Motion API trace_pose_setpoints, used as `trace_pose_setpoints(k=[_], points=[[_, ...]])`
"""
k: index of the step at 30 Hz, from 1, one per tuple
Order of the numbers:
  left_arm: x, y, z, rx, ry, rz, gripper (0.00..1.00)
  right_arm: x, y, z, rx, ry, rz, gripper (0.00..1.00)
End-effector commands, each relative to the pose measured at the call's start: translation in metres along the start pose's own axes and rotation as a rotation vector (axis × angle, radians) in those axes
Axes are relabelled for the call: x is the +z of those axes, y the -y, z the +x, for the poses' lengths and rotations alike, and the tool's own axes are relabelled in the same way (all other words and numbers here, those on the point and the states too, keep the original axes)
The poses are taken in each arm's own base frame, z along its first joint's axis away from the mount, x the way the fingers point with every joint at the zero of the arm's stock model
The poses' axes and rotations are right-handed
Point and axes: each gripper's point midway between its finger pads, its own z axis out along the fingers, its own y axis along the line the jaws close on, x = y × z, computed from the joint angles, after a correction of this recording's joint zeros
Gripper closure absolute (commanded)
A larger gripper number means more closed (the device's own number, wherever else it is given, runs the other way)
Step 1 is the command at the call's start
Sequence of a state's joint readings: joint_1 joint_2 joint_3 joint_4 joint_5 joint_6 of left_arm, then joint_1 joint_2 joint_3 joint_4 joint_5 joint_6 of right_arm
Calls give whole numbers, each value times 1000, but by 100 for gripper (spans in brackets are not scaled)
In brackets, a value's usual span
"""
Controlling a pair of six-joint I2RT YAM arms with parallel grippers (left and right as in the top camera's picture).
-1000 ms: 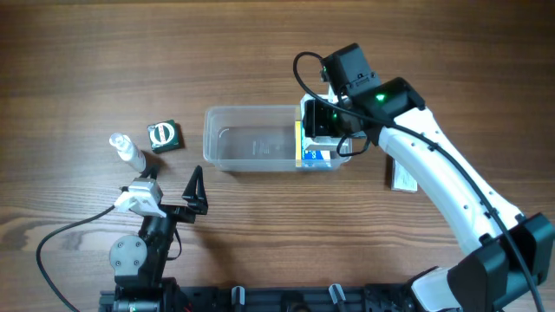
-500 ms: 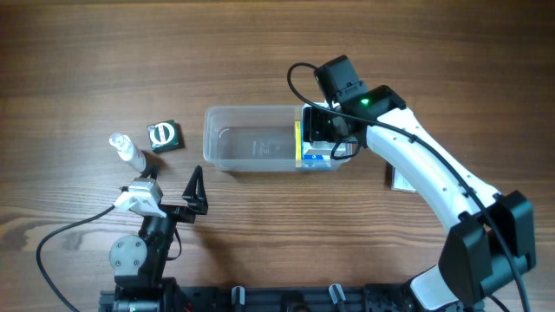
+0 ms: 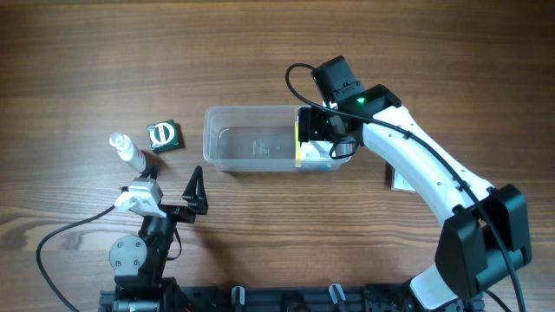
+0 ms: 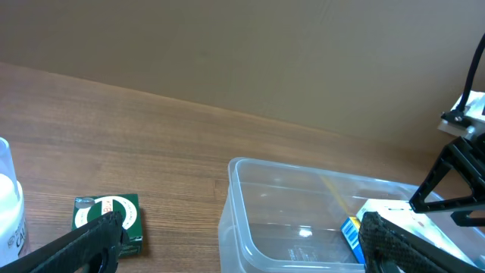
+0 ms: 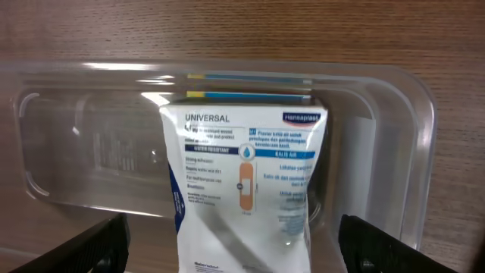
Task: Pack container
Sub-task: 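Lower the Hansaplast box into the container beside the lozenge box, release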
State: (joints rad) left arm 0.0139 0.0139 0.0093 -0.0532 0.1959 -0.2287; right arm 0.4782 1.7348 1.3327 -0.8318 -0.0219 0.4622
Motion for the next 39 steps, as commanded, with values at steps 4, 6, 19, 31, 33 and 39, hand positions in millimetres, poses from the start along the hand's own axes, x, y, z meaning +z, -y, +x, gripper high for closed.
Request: trace_pose_setpoints(k=[4,6,19,31,33,39], points=[[0,1,2,16,-2,2,0,-1,-9,-1,-24,3,-46,11],[0,1,2,16,-2,3,0,-7,-14,-2,-35,10,-71,11],[0,1,2,16,-2,2,0,-35,-59,8,-182,17,-252,12],[0,1,2,16,-2,2,0,-95,-24,0,-124,127,-125,11],[0,1,2,16,-2,3,0,-107,-9,2,-97,142,-88,10],[0,1,2,16,-2,2,0,-130,65,25,87,85,116,8]])
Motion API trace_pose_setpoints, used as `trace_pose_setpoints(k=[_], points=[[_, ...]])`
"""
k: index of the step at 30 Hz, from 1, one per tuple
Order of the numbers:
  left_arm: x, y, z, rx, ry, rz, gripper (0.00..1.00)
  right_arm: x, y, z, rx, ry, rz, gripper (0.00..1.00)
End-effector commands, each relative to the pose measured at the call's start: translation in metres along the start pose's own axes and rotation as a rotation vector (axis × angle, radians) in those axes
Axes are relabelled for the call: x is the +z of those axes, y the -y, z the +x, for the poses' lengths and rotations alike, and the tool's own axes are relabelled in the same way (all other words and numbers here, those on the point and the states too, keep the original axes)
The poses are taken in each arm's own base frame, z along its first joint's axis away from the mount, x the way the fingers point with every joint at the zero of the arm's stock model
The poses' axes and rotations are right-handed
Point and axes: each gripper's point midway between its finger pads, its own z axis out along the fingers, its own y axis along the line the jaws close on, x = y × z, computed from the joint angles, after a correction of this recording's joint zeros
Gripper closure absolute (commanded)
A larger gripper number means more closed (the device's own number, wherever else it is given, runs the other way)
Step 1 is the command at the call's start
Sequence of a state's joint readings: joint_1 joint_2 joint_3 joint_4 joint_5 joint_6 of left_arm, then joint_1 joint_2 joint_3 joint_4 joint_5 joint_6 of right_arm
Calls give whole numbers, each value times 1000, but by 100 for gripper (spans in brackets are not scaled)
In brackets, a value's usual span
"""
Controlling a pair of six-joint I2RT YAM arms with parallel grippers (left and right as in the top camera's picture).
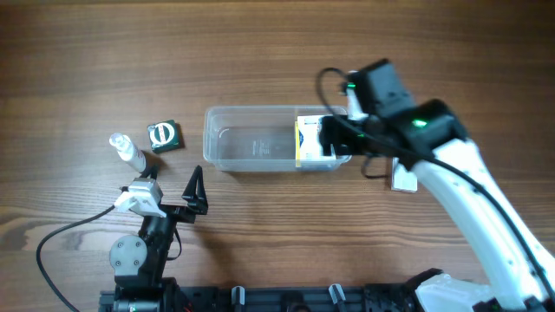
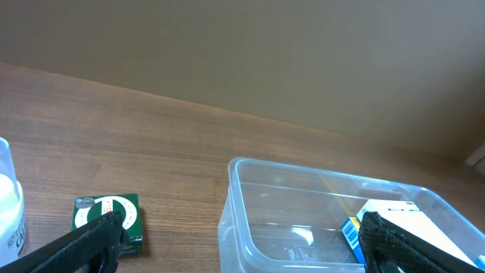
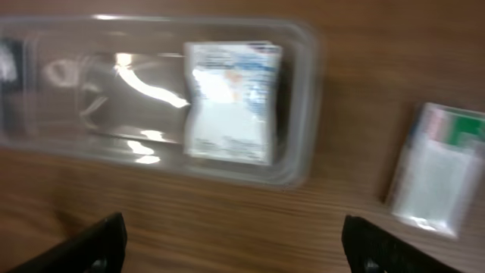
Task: Pack container
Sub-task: 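Lower the Hansaplast box into the container beside the lozenge box, release, then move the right gripper to the white-green Panadol box and grasp it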
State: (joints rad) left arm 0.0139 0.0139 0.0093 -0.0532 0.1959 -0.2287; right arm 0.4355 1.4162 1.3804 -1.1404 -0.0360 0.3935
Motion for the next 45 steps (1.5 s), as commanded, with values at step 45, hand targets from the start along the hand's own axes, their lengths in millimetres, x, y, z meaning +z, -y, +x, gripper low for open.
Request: trace_pose_setpoints(k=[45], points=[[0,1,2,16,-2,2,0,133,176,45,142,-132,299,4]])
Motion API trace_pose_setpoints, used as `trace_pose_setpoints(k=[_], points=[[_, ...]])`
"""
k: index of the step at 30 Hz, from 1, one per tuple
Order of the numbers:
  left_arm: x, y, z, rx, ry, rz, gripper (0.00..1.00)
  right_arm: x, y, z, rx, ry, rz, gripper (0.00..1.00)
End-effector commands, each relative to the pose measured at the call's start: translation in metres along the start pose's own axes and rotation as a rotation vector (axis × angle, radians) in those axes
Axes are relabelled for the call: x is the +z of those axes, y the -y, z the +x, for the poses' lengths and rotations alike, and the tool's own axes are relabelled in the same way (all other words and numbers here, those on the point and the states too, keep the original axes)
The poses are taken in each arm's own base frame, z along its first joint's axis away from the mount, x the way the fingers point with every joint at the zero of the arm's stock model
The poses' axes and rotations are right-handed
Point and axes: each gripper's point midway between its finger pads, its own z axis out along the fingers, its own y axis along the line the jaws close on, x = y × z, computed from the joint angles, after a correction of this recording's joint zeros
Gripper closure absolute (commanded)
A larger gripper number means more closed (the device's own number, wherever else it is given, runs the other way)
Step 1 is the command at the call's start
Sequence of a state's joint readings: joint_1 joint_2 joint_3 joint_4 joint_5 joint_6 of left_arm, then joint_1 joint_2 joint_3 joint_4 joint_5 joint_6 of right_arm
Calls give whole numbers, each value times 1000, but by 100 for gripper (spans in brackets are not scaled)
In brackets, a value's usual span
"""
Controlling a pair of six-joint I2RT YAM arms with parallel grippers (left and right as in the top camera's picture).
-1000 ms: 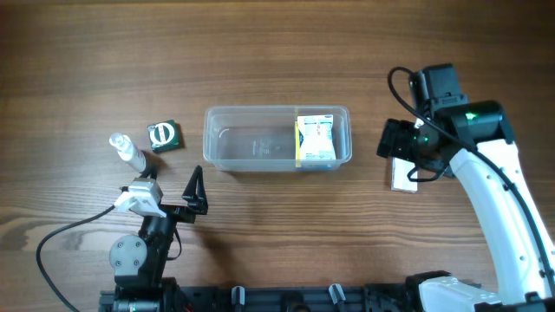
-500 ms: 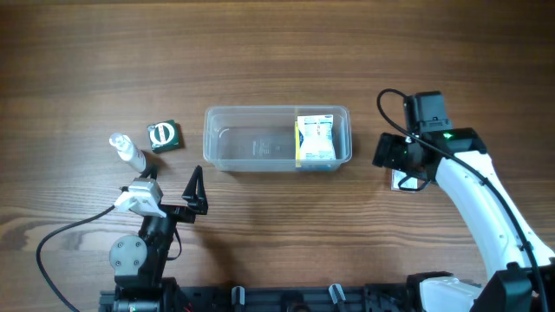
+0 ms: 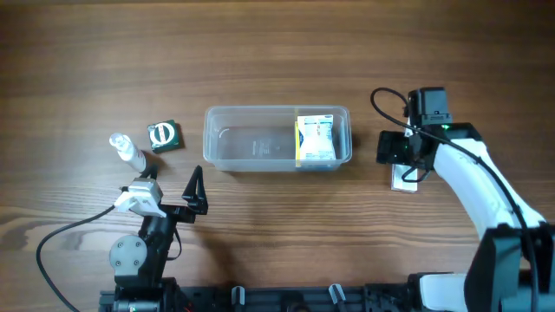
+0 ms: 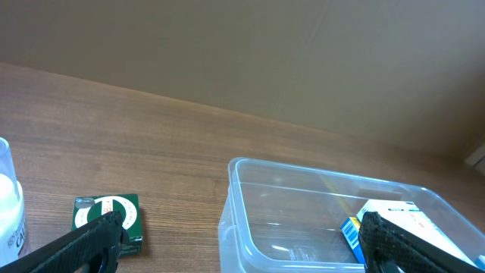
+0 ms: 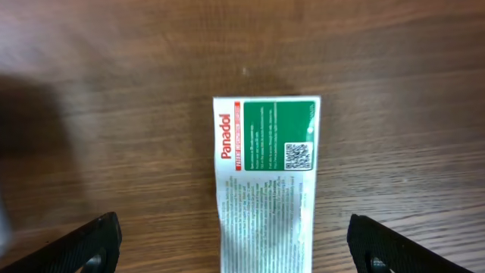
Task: Pack container
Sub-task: 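Move the right gripper to the white-green Panadol box and grasp it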
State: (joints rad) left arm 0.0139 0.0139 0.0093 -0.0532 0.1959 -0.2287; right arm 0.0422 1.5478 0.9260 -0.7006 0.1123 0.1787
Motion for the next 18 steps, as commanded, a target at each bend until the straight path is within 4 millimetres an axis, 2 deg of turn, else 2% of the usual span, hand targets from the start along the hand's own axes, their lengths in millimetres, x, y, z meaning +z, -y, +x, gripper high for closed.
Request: trace_pose_setpoints(k=[1,13,18], points=[[0,1,2,16,-2,3,0,18,-1,10,-22,-65,3,3],[0,1,2,16,-2,3,0,38,-2,20,-19,-129,11,5],[0,1,2,16,-2,2,0,42,-2,24,15,-146,13,15]])
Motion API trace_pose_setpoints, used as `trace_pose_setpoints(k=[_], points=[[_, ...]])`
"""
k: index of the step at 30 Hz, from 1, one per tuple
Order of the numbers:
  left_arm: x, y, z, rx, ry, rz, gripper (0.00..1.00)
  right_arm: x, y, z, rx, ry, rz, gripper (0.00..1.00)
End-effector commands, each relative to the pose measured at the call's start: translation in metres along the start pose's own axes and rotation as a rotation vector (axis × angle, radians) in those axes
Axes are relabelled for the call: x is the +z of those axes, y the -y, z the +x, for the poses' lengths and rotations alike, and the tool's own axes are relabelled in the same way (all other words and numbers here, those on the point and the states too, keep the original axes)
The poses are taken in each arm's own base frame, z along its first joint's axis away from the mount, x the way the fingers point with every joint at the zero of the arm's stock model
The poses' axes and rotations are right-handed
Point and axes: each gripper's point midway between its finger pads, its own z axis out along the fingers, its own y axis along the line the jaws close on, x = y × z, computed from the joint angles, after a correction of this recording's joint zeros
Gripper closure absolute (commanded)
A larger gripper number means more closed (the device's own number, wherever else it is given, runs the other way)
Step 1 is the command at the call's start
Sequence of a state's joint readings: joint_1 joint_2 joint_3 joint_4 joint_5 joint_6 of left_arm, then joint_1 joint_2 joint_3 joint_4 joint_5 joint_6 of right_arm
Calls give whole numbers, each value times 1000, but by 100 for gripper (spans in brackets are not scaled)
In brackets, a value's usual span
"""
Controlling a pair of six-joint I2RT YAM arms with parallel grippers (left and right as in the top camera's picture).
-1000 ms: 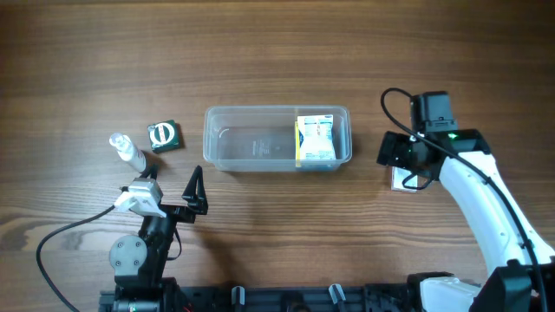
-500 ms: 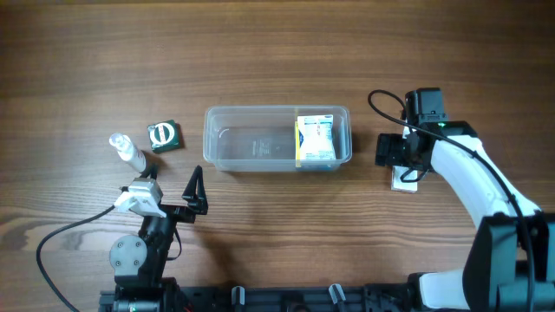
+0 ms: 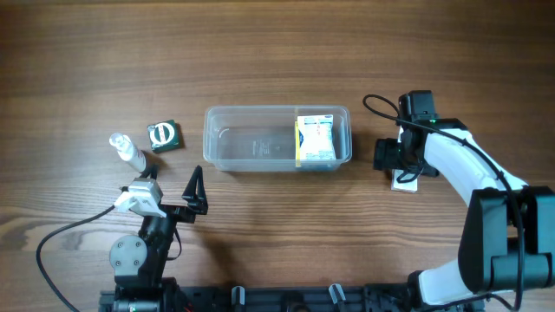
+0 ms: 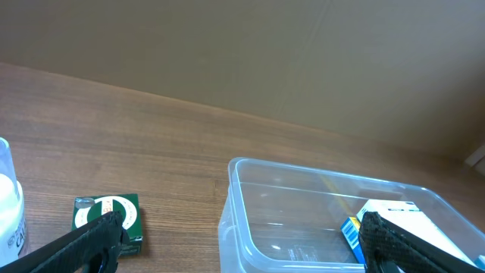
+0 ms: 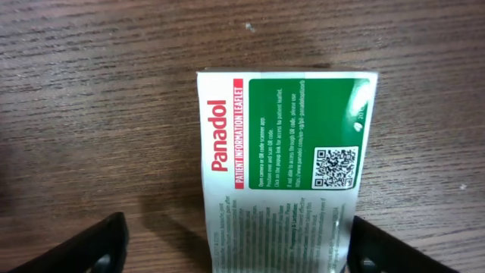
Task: Pack container
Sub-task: 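Move the right gripper to the white-green Panadol box and grasp it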
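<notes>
A clear plastic container [image 3: 260, 139] sits mid-table with a white and blue plaster packet [image 3: 316, 139] lying in its right end; the container [image 4: 318, 220] and packet [image 4: 402, 220] also show in the left wrist view. Right of it a white and green Panadol packet [image 5: 284, 167] lies flat on the wood. My right gripper [image 5: 235, 246] hangs open just above it, a finger on each side, and mostly covers the packet [image 3: 404, 181] from overhead. My left gripper [image 4: 239, 243] is open and holds nothing, parked near the front left.
A small green box [image 3: 163, 135] with a round white label lies left of the container. Beside it is a small clear bottle [image 3: 128, 152] on its side. The table top is brown wood.
My right gripper has come lower over the Panadol packet, which fills more of the wrist view. The left arm and the container have not moved.
My right gripper was open over the container's right end with the plaster packet lying below it. Then it was off to the right, the packet left inside. After that it stood above the Panadol packet, and now it sits closer over it.
</notes>
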State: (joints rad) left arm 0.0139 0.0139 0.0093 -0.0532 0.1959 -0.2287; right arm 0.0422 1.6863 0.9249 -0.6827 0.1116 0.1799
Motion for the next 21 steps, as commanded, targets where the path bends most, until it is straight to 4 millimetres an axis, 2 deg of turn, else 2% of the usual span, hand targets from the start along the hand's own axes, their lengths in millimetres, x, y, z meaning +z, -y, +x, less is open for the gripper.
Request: trace_pose_setpoints(k=[1,3,8,13,19,21], points=[[0,1,2,16,-2,2,0,8,-1,6,33,-29,-9,21],[0,1,2,16,-2,2,0,9,-1,9,43,-37,-7,29],[0,1,2,16,-2,2,0,11,-2,14,59,-50,-15,30],[0,1,2,16,-2,2,0,11,-6,13,87,-47,-37,41],[0,1,2,16,-2,3,0,11,-9,9,91,-34,-54,42],[0,1,2,16,-2,2,0,11,-9,9,91,-33,-54,47]])
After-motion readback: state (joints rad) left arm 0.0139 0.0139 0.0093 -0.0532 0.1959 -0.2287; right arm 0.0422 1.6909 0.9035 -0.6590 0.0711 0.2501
